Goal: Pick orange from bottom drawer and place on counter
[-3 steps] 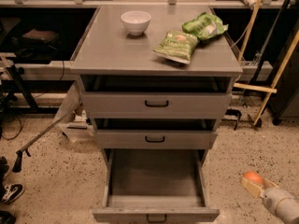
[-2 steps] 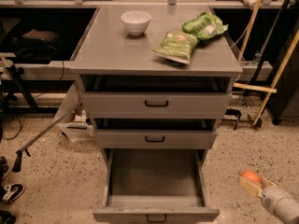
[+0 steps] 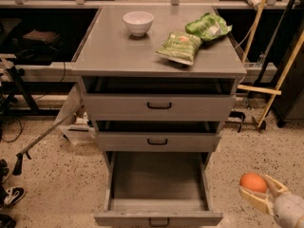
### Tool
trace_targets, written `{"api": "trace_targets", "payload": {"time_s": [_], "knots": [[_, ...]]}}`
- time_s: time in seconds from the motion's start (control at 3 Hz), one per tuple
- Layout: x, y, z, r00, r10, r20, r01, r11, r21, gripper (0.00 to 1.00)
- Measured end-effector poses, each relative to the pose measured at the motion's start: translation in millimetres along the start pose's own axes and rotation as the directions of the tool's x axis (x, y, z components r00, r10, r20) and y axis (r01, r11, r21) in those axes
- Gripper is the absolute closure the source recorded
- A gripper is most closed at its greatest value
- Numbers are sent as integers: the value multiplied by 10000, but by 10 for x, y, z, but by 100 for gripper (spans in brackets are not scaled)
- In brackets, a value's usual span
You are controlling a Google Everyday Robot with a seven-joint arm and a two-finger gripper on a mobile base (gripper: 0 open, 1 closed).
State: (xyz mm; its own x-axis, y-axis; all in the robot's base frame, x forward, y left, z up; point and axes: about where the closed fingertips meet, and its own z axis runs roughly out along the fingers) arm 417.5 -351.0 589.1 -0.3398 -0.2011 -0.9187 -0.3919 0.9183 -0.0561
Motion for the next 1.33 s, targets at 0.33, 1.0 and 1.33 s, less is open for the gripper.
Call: {"api": "trace_targets", "payload": {"time_s": [0.33, 1.0, 1.33], "knots": [[-953, 473, -562, 9936, -980, 571, 967, 9950, 249, 100], [-2294, 783, -1173, 9753, -1968, 1007, 1747, 9652, 1944, 100], [-2292, 783, -1172, 9753, -1965, 1013, 1743, 9654, 1941, 100]]}}
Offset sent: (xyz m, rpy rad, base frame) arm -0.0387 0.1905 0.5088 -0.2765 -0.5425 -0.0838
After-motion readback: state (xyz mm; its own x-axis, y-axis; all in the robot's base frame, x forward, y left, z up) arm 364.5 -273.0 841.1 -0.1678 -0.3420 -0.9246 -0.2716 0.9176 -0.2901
